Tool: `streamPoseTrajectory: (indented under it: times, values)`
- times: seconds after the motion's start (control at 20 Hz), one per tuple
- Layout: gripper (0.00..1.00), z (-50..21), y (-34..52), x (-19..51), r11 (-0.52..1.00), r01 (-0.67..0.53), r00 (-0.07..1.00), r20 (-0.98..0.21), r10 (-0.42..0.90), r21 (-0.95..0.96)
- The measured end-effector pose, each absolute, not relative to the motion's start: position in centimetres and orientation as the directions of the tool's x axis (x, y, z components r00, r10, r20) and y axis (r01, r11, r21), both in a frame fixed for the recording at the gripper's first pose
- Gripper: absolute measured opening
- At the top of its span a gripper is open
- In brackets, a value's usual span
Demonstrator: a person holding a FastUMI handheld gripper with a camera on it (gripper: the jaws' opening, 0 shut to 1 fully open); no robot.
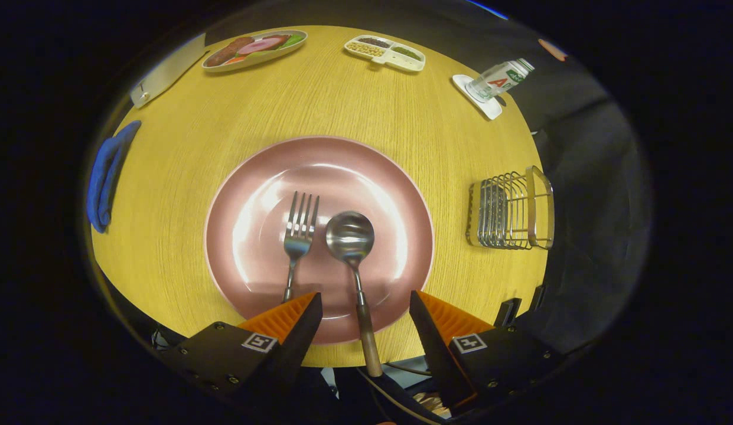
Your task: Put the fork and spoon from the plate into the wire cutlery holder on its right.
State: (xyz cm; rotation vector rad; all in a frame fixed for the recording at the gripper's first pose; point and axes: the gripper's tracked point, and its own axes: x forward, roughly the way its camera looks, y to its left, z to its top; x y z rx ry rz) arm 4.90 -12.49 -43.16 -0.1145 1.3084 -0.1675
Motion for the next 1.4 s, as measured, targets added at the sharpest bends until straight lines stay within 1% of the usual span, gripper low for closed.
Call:
streamPoseTrajectory:
  times: [0.15,0.2,0.25,0.3,0.4,0.45,0.6,0.7,0.75,0.8,0.85,1.0,1.4]
  values:
    - [0.89,-43.9,-12.4,4.8,0.981,0.022,0.237,-0.952,-0.193,-0.193]
    - [0.85,-44.0,-12.3,4.8,0.981,0.013,0.231,-0.954,-0.19,-0.192]
    - [0.75,-44.1,-12.2,4.8,0.982,0.005,0.229,-0.956,-0.185,-0.189]
    - [0.69,-44.5,-12.3,4.8,0.981,-0.005,0.229,-0.956,-0.186,-0.192]
    - [0.65,-45.0,-12.2,4.7,0.981,-0.018,0.213,-0.96,-0.182,-0.191]
    - [0.65,-45.2,-12.1,4.7,0.983,-0.021,0.212,-0.961,-0.176,-0.184]
    - [0.21,-45.9,-12.1,4.5,0.985,-0.033,0.195,-0.967,-0.162,-0.172]
    - [0.21,-47.0,-11.7,4.6,0.989,-0.037,0.198,-0.972,-0.13,-0.14]
    - [0.1,-46.1,-11.6,4.7,0.991,-0.028,0.19,-0.974,-0.124,-0.132]
    - [0.1,-46.4,-11.5,4.5,0.992,-0.022,0.188,-0.975,-0.121,-0.128]
    - [0.05,-46.1,-11.5,4.6,0.992,-0.009,0.191,-0.974,-0.126,-0.13]
    - [0.05,-45.4,-11.5,4.5,0.992,0.035,0.204,-0.971,-0.127,-0.123]
    - [0.05,-40.7,-13.5,4.6,0.972,0.134,0.213,-0.952,-0.22,-0.195]
